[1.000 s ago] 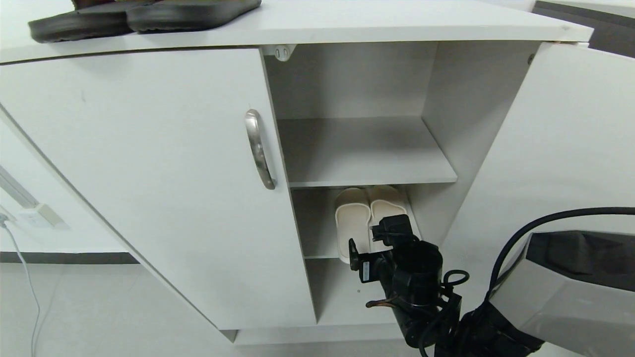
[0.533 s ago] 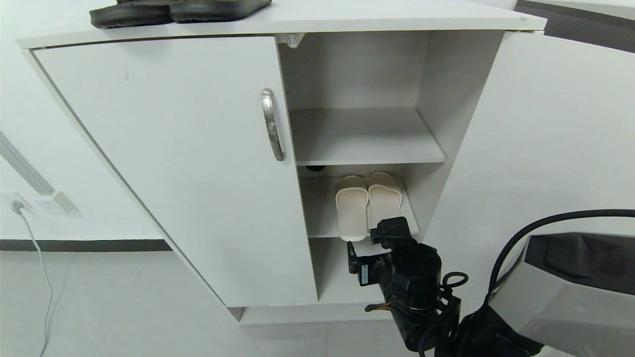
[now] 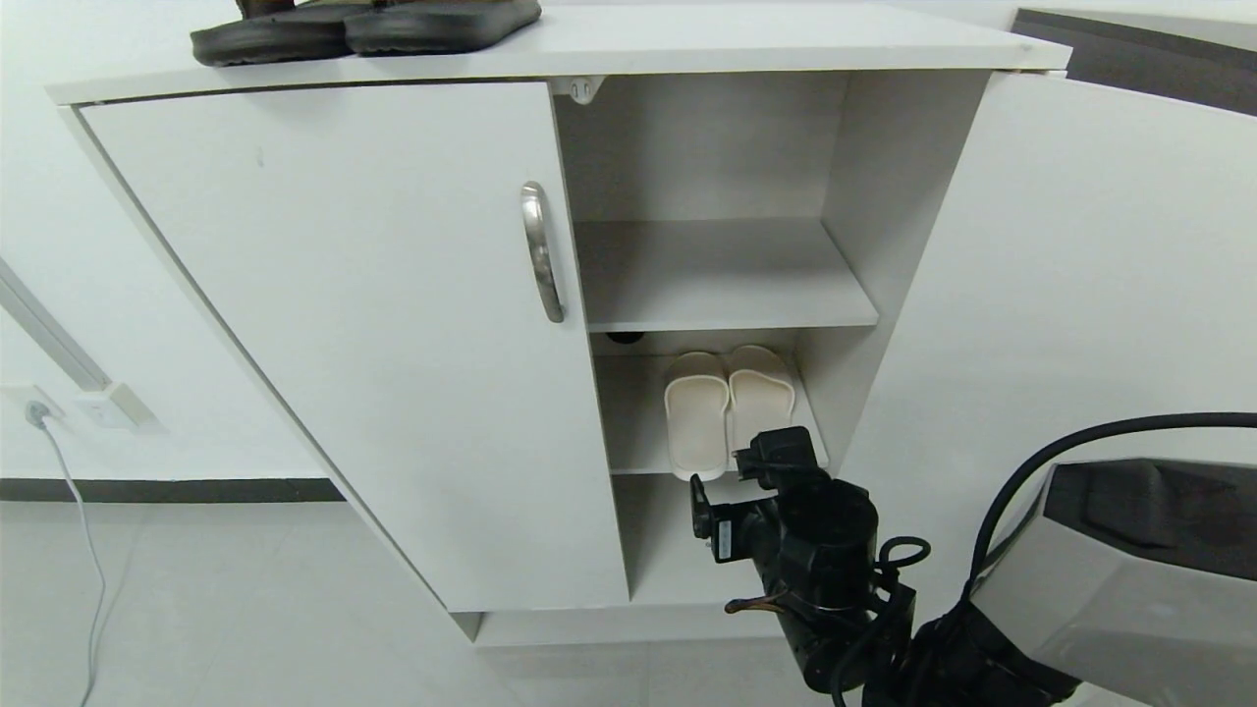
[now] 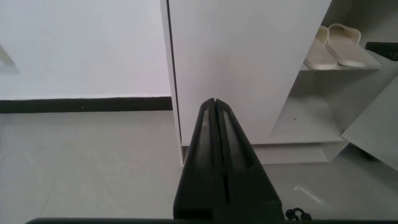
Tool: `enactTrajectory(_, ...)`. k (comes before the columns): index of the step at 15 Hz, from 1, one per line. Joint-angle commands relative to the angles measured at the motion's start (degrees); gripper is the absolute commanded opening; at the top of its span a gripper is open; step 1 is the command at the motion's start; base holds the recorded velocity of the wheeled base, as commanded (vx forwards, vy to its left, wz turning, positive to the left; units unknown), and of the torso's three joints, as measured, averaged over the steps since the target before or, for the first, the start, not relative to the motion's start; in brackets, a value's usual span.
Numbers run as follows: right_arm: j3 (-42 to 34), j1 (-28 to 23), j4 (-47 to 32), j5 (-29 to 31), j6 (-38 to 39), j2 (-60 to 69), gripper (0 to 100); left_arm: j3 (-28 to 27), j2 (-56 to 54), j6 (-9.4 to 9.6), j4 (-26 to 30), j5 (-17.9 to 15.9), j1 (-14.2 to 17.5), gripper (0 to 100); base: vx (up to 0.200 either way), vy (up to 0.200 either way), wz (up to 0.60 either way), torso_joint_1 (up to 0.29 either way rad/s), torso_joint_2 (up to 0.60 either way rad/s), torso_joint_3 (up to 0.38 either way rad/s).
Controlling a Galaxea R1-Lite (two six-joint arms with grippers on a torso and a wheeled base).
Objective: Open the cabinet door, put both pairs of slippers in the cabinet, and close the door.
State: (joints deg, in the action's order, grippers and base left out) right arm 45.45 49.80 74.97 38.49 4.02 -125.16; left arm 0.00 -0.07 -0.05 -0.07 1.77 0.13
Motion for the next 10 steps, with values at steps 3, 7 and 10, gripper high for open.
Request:
enactTrajectory(3,-0.09,0.04,0.09,0.01,-0.07,-0.08,100,0.0,0.07,-0.04,-0.01,-0.01,0.04,0,0.0,0.0,0.0,-0.001,0.0,0.17)
enactTrajectory(7,-0.45,0.12,0.26,0.01,-0.07,-0.08,100,0.0,0.07,-0.13,-0.01,-0.01,0.04,0,0.0,0.0,0.0,0.0,0.0,0.2)
enactTrajectory(10,-0.45,0.12,0.35,0.01,-0.07,-0.08,100,0.0,0.07,-0.13,-0.01,0.08,0.04,0,0.0,0.0,0.0,-0.002,0.0,0.081)
